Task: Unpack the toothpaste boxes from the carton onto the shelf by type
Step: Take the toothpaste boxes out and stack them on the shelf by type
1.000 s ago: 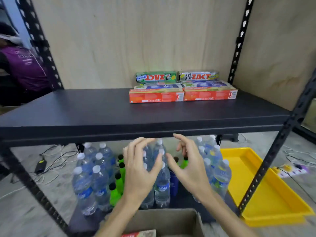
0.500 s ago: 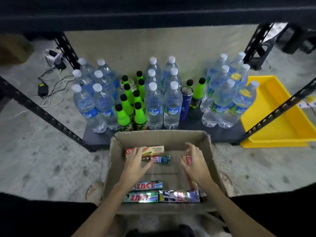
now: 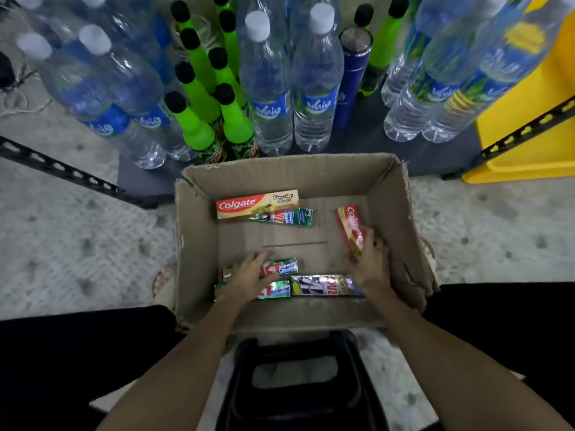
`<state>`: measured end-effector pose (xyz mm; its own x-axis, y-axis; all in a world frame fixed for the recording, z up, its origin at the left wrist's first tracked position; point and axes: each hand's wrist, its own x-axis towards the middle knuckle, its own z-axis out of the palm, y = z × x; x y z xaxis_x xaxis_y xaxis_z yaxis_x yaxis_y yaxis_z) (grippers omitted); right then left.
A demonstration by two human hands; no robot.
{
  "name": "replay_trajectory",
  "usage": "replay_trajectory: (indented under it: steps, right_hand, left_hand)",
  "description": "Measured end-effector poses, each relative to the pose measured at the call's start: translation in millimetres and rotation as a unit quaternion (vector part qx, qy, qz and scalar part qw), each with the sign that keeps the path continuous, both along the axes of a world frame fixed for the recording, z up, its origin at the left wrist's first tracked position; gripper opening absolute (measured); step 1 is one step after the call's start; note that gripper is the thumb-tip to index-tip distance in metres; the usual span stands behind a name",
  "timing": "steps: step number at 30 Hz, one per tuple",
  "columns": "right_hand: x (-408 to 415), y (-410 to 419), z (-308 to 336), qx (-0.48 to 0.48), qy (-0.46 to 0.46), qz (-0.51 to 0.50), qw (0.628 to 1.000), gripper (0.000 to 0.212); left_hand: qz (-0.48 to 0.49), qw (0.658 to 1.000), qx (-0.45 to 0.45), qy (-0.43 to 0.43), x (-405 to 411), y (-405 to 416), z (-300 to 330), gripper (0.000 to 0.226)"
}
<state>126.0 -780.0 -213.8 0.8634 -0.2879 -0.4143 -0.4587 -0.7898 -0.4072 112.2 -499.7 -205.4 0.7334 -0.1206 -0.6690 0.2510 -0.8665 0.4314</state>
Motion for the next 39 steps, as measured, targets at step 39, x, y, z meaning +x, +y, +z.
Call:
replay_trajectory:
  steps: [39]
  right_hand:
    - [72.7,-37.5,235.5,0.048,-0.275,0.233,0.932,0.063]
  left_hand:
    - [-0.094,0.855,0.016,-0.510,66.3,16.9,224.4,0.046]
